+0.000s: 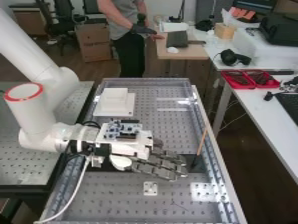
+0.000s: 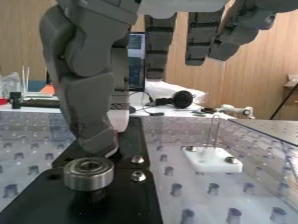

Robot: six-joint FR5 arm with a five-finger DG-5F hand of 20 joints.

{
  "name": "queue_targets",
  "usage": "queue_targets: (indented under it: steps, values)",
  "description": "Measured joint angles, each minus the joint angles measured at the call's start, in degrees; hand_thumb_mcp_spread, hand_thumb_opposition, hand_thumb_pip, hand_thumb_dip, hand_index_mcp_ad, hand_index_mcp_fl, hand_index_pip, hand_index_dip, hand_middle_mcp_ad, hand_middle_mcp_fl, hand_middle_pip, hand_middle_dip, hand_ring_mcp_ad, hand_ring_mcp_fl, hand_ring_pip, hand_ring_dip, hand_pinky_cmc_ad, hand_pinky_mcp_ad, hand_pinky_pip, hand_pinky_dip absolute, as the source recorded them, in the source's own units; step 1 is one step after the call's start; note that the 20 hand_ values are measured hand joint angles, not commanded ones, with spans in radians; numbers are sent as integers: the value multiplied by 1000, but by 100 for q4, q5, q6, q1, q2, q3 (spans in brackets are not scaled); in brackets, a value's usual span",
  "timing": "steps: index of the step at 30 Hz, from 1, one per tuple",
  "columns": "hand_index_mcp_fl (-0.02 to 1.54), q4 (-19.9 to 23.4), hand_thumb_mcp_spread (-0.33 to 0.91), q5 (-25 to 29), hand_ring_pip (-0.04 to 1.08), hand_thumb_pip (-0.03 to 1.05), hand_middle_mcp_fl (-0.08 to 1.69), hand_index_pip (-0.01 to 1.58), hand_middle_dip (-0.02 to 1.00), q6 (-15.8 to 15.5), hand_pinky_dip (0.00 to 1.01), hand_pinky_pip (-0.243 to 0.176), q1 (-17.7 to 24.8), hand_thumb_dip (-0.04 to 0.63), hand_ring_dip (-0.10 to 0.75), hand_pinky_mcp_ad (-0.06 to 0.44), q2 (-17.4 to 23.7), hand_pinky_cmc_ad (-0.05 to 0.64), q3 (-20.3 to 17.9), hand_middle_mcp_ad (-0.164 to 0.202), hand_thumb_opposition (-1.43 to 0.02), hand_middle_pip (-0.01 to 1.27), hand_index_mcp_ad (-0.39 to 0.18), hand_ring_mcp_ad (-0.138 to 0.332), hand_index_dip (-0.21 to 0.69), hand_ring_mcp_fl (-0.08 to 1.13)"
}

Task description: Grab the pcb board and place it in the clear container

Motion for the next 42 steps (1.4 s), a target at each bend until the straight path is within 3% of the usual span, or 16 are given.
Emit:
queue_targets:
  steps: [24, 28, 42]
  values:
    - [354, -110, 682, -80, 105, 400, 185, 1478, 175, 0, 173, -84, -10, 241, 28, 103, -84, 253, 124, 2, -848, 129, -251, 148, 168, 61]
    - [358, -141, 682, -104, 105, 440, 185, 1482, 175, -8, 173, -84, -14, 243, 28, 101, -107, 253, 154, 2, -845, 129, -257, 148, 168, 61]
    - [485, -108, 695, -134, 105, 431, 199, 1438, 175, 38, 173, -84, -15, 237, 28, 103, -117, 257, 196, 2, -867, 129, -265, 148, 145, 58]
